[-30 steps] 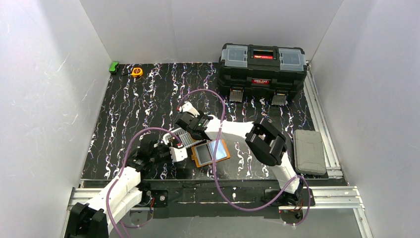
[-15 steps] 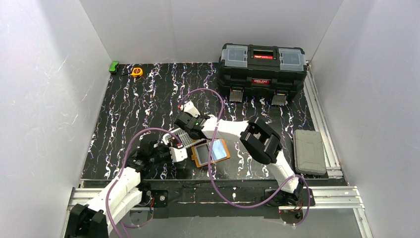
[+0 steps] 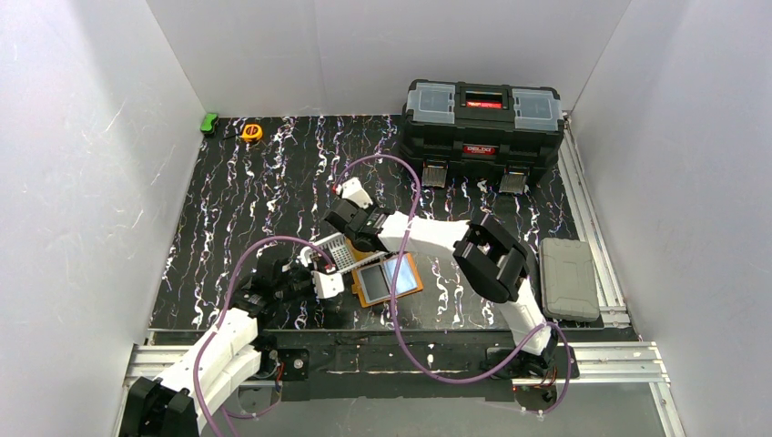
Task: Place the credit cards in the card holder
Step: Pick up the credit card from the storage box.
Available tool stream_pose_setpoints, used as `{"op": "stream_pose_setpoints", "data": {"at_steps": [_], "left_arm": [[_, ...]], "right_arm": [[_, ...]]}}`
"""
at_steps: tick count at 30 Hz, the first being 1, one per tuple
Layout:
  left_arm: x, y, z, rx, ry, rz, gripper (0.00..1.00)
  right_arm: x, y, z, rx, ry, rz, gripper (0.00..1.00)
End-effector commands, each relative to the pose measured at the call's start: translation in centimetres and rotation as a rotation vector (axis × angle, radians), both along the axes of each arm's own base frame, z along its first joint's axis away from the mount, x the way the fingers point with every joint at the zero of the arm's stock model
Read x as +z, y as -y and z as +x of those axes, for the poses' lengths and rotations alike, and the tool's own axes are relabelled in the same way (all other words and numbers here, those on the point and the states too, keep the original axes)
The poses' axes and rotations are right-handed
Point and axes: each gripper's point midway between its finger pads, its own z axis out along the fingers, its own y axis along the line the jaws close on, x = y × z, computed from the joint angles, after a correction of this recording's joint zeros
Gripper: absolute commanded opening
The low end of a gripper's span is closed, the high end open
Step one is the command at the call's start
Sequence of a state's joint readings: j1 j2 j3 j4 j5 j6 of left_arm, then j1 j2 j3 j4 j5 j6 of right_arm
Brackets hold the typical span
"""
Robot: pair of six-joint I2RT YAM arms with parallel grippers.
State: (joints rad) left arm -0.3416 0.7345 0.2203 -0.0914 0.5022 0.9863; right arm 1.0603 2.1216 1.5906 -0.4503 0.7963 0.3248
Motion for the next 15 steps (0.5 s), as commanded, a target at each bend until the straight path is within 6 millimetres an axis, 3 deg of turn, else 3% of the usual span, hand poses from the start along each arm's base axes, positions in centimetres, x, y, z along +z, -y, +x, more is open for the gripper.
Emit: {"op": "stream_pose_setpoints", "data": {"at_steps": [1, 10, 15], "left_arm": [[0.3, 0.4, -0.3, -0.018, 0.002, -0.026, 0.02], [0.4, 0.4, -0.3, -0.017, 0.002, -0.03, 0.02], [0.4, 0.4, -0.4, -0.018, 0.0, -0.03, 0.02]], "right_arm": [[4.0, 1.7, 1.9, -0.06, 0.101, 0.015, 0.43], [3.4, 2.9, 2.0, -0.078, 0.082, 0.002, 0.42], [3.0, 3.1, 1.7, -0.077, 0.065, 0.015, 0.38]]}}
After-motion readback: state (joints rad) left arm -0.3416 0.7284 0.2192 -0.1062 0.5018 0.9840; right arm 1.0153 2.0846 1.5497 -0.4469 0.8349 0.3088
